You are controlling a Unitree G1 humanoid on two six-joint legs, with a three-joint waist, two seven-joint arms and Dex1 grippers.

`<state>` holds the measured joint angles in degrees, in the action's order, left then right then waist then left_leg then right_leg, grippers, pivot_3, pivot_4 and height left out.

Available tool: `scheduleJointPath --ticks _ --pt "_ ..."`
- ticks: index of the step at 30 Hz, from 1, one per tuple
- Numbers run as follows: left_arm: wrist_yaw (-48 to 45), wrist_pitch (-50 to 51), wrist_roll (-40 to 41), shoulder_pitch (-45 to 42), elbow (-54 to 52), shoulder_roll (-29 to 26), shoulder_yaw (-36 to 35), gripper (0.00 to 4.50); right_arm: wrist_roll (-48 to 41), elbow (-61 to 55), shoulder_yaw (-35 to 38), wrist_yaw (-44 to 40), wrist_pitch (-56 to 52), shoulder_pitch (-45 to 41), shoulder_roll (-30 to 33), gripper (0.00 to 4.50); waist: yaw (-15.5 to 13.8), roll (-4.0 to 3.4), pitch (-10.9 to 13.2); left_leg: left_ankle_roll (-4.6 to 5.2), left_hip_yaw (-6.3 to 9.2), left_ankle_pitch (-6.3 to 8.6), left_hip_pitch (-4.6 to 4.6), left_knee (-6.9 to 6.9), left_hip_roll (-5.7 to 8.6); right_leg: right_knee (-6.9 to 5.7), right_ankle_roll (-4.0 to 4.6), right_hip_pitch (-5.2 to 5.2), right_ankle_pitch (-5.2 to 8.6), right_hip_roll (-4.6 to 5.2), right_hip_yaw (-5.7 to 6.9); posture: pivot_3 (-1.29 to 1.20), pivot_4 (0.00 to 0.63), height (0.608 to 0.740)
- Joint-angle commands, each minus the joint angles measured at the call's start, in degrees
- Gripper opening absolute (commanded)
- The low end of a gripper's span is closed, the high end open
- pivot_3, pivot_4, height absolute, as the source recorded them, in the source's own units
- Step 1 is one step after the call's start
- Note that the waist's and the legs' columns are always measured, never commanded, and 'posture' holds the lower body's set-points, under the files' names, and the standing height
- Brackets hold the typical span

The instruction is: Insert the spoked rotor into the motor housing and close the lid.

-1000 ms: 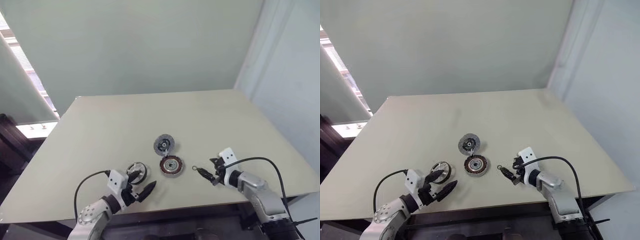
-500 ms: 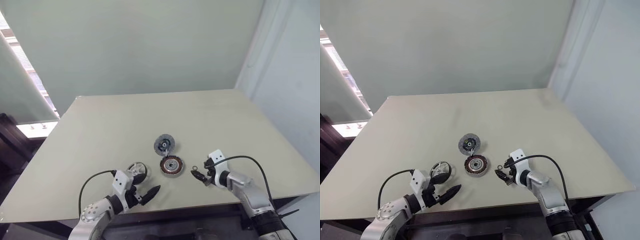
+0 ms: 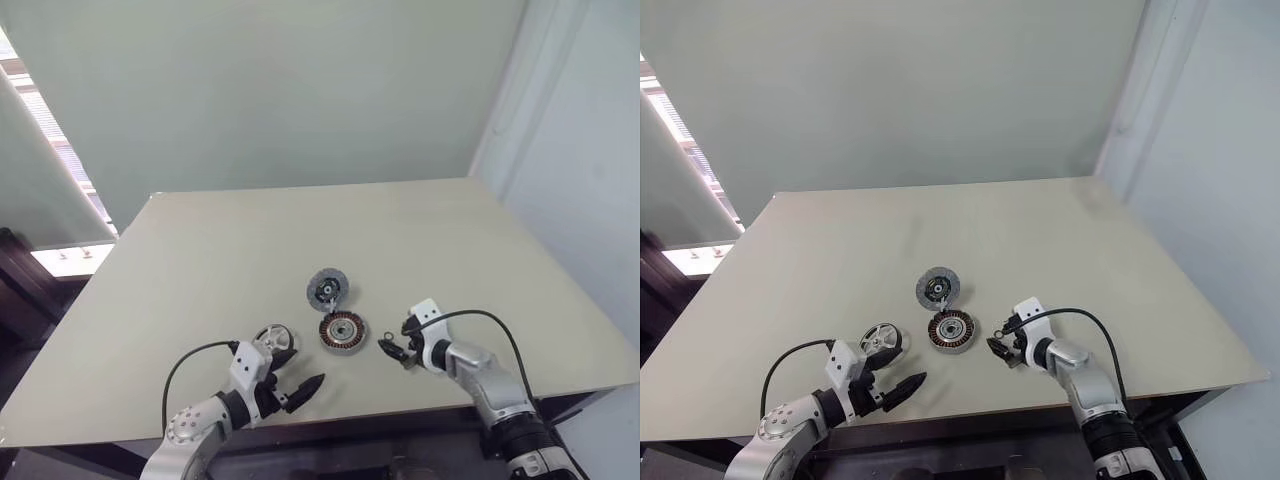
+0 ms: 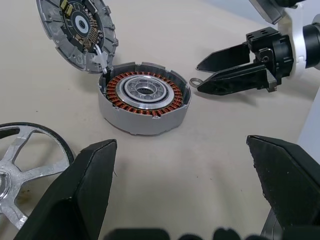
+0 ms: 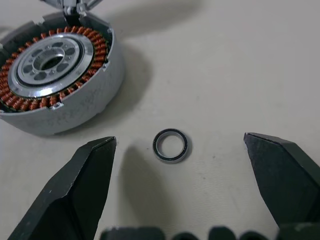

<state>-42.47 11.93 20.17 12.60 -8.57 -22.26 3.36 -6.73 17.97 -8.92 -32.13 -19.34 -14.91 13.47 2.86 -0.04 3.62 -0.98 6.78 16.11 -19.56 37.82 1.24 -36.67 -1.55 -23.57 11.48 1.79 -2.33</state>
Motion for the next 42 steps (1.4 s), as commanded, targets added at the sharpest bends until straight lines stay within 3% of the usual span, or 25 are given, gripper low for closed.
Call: scheduleJointPath --ticks 1,5,11,12,24,32,42 --pt "-0.1 -0.4 -0.1 -0.4 -2.7 -0.5 0.0 4.48 0.9 -0.1 -0.5 -0.1 1.7 -1.0 -0.3 4.32 0.0 0.00 0.0 0.00 0.00 0.00 0.00 0.00 0.00 0.00 0.00 0.00 0.00 0.00 0.00 0.00 0.000 0.740" --pt "-0.1 -0.4 -0.2 -0.4 -2.7 -0.6 0.0 4.50 1.2 0.1 -0.7 -0.2 1.9 -0.8 -0.4 3.20 0.0 0.00 0.0 0.00 0.00 0.00 0.01 0.00 -0.01 -0.01 0.00 0.00 0.00 0.00 0.00 0.00 0.000 0.740" --pt "-0.1 -0.6 -0.4 -0.5 -2.5 -0.5 0.0 4.50 1.8 0.1 -0.6 0.0 2.3 -0.9 -0.3 0.94 0.0 0.00 0.0 0.00 0.00 0.00 0.01 0.00 0.00 -0.01 0.00 0.00 0.00 -0.01 0.00 0.00 0.000 0.740" --pt "-0.1 -0.7 -0.4 -0.6 -2.4 -0.5 0.0 4.50 1.8 0.1 -0.6 -0.1 2.7 -0.9 -0.3 0.80 0.0 0.00 0.0 0.00 0.00 0.00 0.01 0.00 -0.01 -0.01 0.00 0.01 0.00 -0.01 0.00 0.00 0.000 0.740" --pt "0.2 -2.1 -0.4 -1.1 -0.8 0.1 -0.8 4.50 -1.7 -8.6 2.5 1.3 -2.3 -2.4 -1.4 0.80 0.0 0.00 0.0 0.00 0.01 0.00 0.00 0.00 0.00 -0.01 0.00 0.00 0.00 -0.01 0.00 0.00 0.000 0.740" --pt "0.9 -3.5 -0.8 -2.0 0.5 0.3 -1.0 4.50 -0.2 -12.9 -1.9 1.0 -6.7 -5.8 -2.6 0.80 0.0 -0.02 0.0 0.00 0.01 0.00 0.01 0.00 -0.01 -0.02 0.00 -0.01 0.00 -0.02 0.01 0.00 0.000 0.740" --pt "1.9 -5.3 -1.9 -2.8 1.8 0.8 -1.0 4.50 2.4 -7.9 -7.3 2.1 -6.5 -9.1 -7.5 0.80 0.0 -0.02 0.0 0.00 0.03 0.00 0.00 -0.01 -0.01 -0.02 0.00 -0.02 -0.01 -0.01 0.01 0.00 0.000 0.740"
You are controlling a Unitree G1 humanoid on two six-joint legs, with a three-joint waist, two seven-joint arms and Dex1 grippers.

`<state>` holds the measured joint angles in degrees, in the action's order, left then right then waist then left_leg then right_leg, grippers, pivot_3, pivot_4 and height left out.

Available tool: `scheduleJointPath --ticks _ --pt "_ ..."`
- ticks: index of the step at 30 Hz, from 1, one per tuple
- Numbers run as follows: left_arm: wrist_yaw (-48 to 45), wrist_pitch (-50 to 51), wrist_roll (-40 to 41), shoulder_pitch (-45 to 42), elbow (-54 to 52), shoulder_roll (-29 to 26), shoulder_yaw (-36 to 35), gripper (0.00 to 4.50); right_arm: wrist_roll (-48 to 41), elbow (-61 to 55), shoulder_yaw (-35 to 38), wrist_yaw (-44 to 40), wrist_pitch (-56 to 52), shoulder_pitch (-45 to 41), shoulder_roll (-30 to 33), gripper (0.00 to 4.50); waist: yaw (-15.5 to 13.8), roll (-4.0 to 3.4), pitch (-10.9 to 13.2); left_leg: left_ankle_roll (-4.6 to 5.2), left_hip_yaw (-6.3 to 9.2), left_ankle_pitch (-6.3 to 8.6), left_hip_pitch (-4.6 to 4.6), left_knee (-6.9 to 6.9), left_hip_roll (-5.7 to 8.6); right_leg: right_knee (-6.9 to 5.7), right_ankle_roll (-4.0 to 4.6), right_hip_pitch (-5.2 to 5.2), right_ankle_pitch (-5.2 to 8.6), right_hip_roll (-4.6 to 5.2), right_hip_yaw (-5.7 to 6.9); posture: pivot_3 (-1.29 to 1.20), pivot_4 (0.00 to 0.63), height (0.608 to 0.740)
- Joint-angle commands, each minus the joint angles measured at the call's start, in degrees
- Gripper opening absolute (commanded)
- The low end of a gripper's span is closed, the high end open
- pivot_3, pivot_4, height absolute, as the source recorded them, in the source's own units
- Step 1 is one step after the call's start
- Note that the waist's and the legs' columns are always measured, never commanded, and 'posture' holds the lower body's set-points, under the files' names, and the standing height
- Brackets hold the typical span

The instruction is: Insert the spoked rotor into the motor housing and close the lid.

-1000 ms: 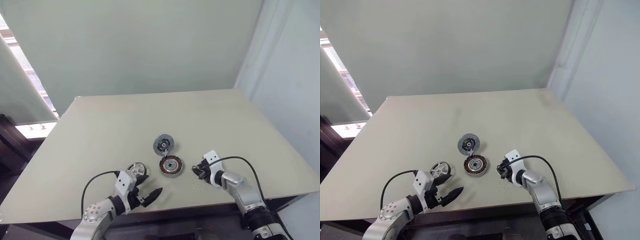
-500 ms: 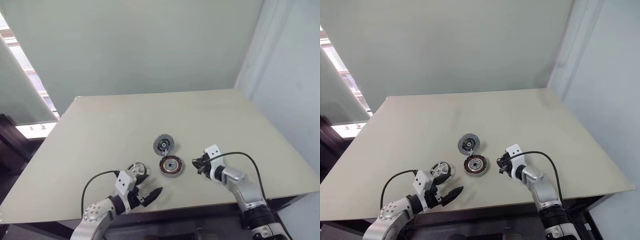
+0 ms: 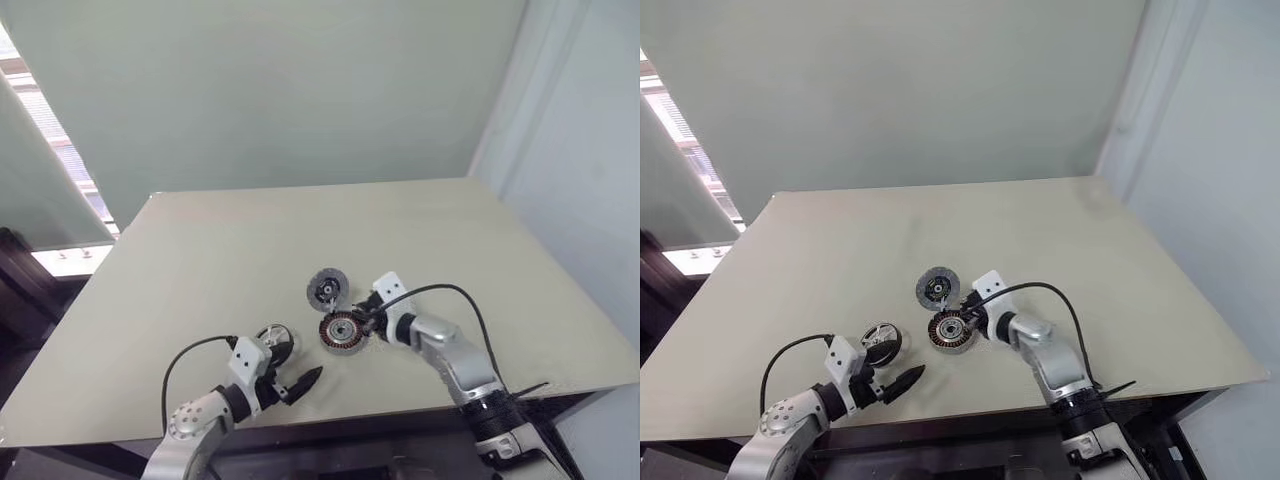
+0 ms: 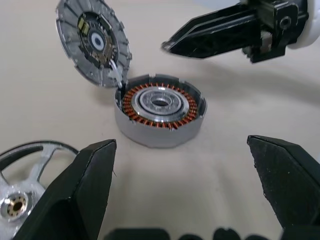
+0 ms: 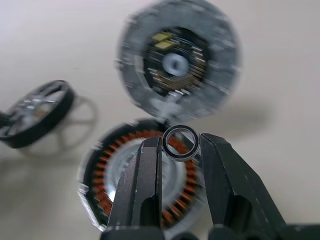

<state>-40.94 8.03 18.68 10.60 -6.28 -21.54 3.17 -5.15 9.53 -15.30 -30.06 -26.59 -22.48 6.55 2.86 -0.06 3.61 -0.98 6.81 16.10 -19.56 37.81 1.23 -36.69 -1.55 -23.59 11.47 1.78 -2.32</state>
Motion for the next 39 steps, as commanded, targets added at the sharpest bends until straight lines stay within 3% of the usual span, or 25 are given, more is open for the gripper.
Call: scheduleJointPath --ticks 1,39 --pt "0.4 -1.5 -0.5 -0.8 -0.5 0.1 -0.8 4.50 1.0 1.0 -1.3 -0.1 0.9 -1.6 -0.9 0.80 0.0 -0.01 0.0 0.00 0.01 0.00 0.00 0.00 0.01 0.00 0.00 0.00 0.00 0.00 0.00 0.00 0.000 0.740" --pt "1.1 -2.2 -1.2 -0.7 -0.3 -0.1 -0.9 4.50 4.1 8.8 -3.3 -1.9 3.1 -3.0 -2.2 0.80 0.0 -0.02 0.0 0.00 0.01 0.00 -0.01 -0.01 0.00 -0.01 0.00 -0.02 0.00 -0.01 0.00 0.00 0.000 0.740"
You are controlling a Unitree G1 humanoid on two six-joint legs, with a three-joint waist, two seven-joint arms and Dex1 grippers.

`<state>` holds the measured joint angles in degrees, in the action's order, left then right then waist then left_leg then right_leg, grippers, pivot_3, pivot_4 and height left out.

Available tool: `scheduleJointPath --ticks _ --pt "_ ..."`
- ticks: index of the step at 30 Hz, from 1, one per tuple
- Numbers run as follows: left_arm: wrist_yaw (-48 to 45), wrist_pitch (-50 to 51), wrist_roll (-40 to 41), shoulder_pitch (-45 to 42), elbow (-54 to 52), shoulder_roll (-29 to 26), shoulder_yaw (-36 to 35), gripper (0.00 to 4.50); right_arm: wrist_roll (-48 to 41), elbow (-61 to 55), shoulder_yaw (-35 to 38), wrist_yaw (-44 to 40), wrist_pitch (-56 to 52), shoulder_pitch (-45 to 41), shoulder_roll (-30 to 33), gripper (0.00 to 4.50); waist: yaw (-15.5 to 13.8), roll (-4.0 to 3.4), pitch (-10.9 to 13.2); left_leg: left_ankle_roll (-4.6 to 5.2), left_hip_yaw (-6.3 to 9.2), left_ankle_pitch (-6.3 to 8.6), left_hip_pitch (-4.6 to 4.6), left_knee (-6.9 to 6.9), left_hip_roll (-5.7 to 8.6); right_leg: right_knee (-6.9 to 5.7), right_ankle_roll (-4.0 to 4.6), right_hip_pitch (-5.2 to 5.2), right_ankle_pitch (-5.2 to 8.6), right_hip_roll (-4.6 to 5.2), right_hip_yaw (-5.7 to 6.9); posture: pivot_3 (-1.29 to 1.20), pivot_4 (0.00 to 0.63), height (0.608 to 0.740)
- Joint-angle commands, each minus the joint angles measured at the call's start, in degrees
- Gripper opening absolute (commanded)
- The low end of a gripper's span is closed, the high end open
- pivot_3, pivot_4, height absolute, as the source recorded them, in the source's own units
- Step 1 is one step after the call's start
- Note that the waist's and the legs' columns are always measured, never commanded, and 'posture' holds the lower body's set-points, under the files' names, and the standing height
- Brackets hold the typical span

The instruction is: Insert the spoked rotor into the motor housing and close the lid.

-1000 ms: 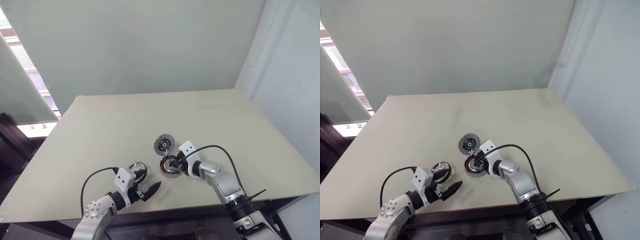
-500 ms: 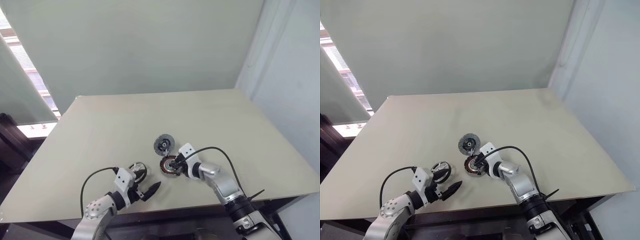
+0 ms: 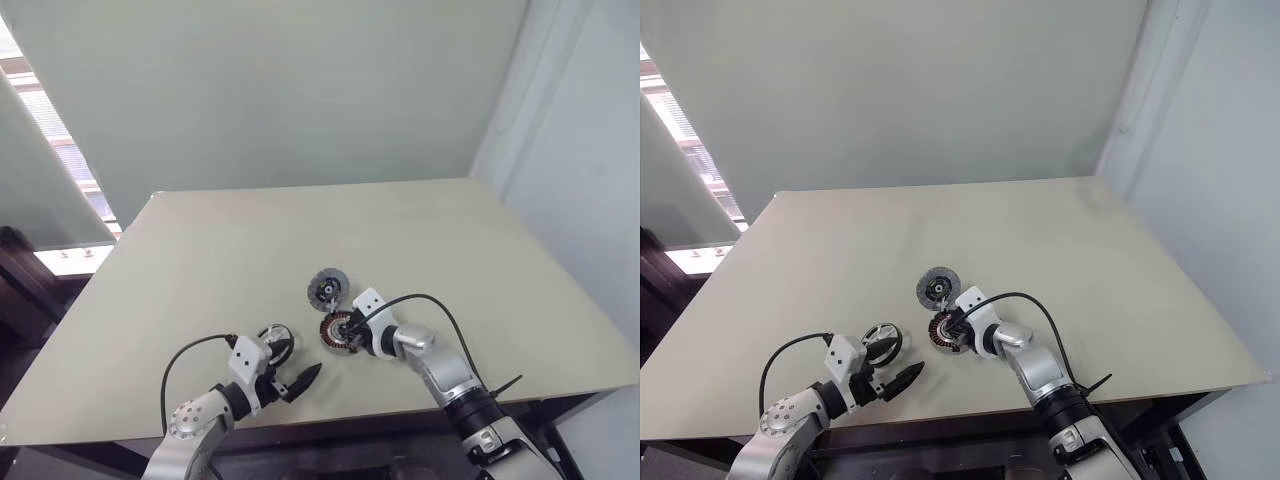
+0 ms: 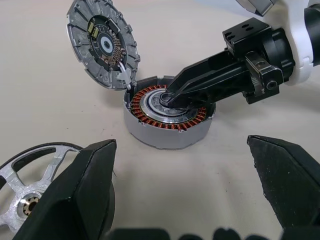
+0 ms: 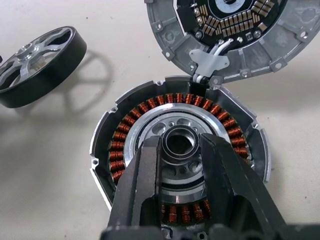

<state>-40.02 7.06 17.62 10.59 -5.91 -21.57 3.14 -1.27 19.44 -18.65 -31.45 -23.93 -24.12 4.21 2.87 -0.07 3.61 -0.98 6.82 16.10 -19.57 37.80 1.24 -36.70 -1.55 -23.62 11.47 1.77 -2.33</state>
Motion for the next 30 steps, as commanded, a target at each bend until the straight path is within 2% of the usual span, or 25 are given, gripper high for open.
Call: scheduleJointPath --ticks 1,24,30 --pt "0.2 -1.2 -0.2 -0.6 -0.6 -0.1 -0.9 4.50 0.3 -1.1 0.0 -0.6 0.4 -1.3 0.1 0.80 0.0 0.00 0.0 0.00 0.00 0.00 0.00 0.00 0.00 0.00 0.00 0.00 0.00 0.00 0.00 0.00 0.000 0.740" --pt "0.0 -1.7 -0.3 -1.0 -0.2 0.2 -0.6 4.50 1.3 0.0 0.4 -0.2 1.7 -1.2 0.0 0.80 0.0 0.00 0.0 0.00 0.00 0.00 0.01 0.01 0.00 0.00 0.00 0.02 0.00 0.00 0.00 0.00 0.000 0.740" --pt "0.1 -1.8 -0.3 -1.1 -0.1 0.2 -0.6 4.50 -0.3 -1.5 1.1 -1.6 2.1 -0.8 -0.9 2.90 0.0 0.00 0.0 0.00 0.00 0.00 0.01 0.01 0.00 0.00 0.00 0.01 0.00 0.00 0.00 0.00 0.000 0.740"
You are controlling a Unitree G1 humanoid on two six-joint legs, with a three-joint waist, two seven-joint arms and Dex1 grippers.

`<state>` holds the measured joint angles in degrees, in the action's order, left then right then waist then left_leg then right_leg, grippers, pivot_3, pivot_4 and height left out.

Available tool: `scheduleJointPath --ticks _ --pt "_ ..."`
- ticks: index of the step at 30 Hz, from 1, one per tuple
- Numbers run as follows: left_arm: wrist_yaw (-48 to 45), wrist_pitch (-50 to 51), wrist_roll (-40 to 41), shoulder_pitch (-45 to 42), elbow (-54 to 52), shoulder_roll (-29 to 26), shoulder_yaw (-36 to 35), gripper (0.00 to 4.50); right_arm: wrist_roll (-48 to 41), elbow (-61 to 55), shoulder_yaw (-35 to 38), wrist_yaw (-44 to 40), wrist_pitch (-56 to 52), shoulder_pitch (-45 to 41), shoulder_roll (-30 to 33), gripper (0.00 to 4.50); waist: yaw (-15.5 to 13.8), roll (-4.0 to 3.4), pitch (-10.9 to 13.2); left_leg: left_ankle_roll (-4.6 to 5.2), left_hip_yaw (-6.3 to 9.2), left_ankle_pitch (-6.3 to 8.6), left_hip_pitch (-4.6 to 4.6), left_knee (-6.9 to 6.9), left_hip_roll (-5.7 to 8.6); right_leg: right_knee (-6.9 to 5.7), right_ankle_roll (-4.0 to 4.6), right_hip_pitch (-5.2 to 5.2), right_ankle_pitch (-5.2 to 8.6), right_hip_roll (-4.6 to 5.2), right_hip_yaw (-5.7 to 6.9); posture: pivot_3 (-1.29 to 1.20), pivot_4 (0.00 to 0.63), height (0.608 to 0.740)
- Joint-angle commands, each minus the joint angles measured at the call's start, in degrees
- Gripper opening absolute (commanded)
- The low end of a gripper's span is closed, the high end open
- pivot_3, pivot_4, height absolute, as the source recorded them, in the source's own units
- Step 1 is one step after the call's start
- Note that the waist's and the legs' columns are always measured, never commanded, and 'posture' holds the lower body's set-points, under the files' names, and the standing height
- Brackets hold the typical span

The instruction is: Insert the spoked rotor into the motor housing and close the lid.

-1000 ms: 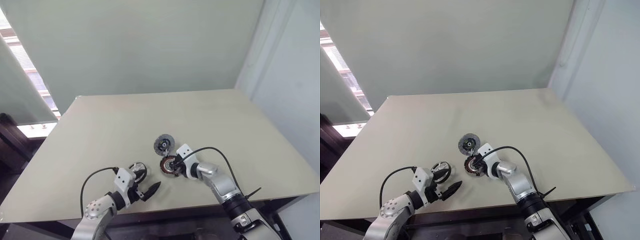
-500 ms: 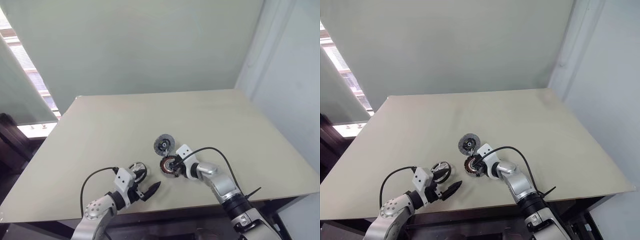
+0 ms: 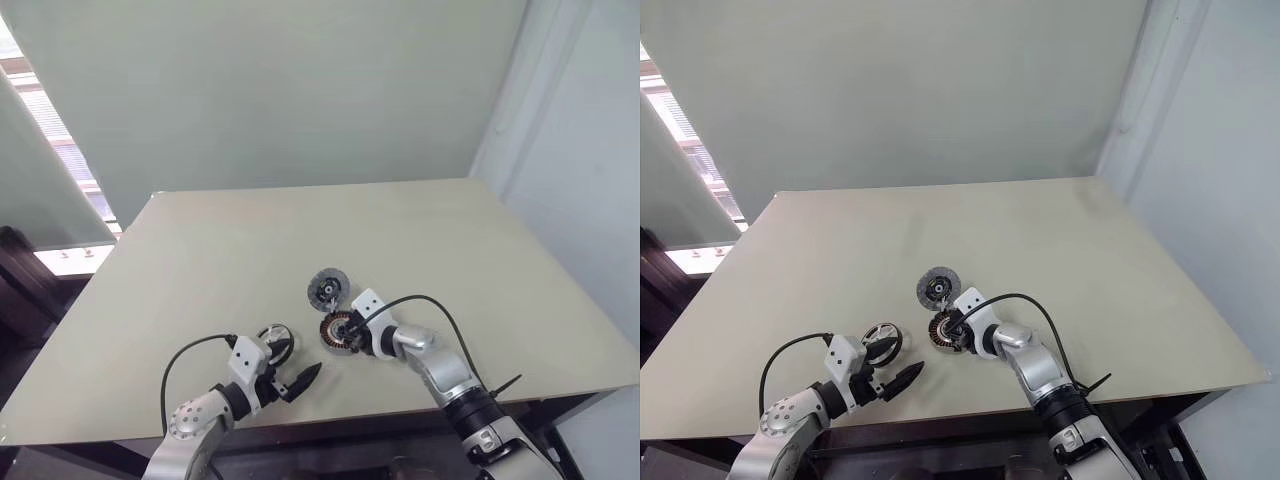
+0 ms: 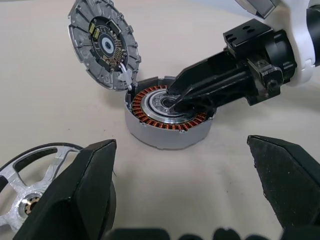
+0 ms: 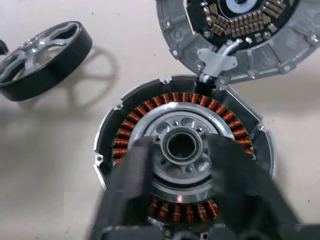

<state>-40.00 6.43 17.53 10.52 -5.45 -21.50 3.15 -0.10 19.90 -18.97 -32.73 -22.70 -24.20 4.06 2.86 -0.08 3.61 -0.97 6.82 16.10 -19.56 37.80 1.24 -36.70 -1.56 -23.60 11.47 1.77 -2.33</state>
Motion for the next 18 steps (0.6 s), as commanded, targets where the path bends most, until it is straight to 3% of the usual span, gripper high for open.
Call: scheduleJointPath --ticks 1,4,8,12,18 --pt "0.1 -1.2 -0.3 -1.0 -0.6 0.1 -0.6 4.50 -1.9 -2.4 1.8 -0.4 0.8 -0.7 -0.9 3.26 0.0 0.00 0.0 0.00 0.00 0.00 0.00 0.00 0.00 0.00 0.00 0.00 0.00 0.00 0.00 0.00 0.000 0.740" --pt "0.1 -1.2 -0.2 -0.9 -0.6 0.1 -0.5 4.50 -3.4 -5.1 2.6 -0.9 -1.3 -0.6 -1.2 4.28 0.0 0.00 0.0 0.00 0.00 0.00 0.00 -0.01 0.00 0.00 0.00 -0.01 0.00 0.00 0.00 0.00 0.000 0.740" --pt "0.1 -1.3 -0.2 -0.9 -0.6 0.1 -0.6 4.50 -5.3 -9.4 3.3 -1.9 -3.6 -0.4 -1.1 4.28 0.0 -0.01 0.0 0.00 0.02 0.00 -0.01 -0.01 0.00 0.00 0.00 -0.01 0.00 0.00 0.00 0.00 0.000 0.740" --pt "0.0 -1.3 -0.2 -1.1 -0.2 0.1 -0.6 4.50 -5.2 -11.9 3.2 -1.7 -3.0 -0.2 -0.4 3.39 0.0 -0.01 0.0 0.00 0.01 0.00 -0.01 -0.01 0.00 0.00 0.00 -0.02 0.00 0.00 0.00 0.00 0.000 0.740" --pt "0.0 -1.3 -0.1 -1.3 0.0 0.1 -0.7 4.50 -2.5 -8.1 1.3 -0.1 -0.5 -0.7 0.0 1.20 0.0 0.00 0.0 0.00 0.01 0.00 -0.01 0.00 0.00 0.00 0.00 -0.02 0.00 0.00 0.00 0.00 0.000 0.740"
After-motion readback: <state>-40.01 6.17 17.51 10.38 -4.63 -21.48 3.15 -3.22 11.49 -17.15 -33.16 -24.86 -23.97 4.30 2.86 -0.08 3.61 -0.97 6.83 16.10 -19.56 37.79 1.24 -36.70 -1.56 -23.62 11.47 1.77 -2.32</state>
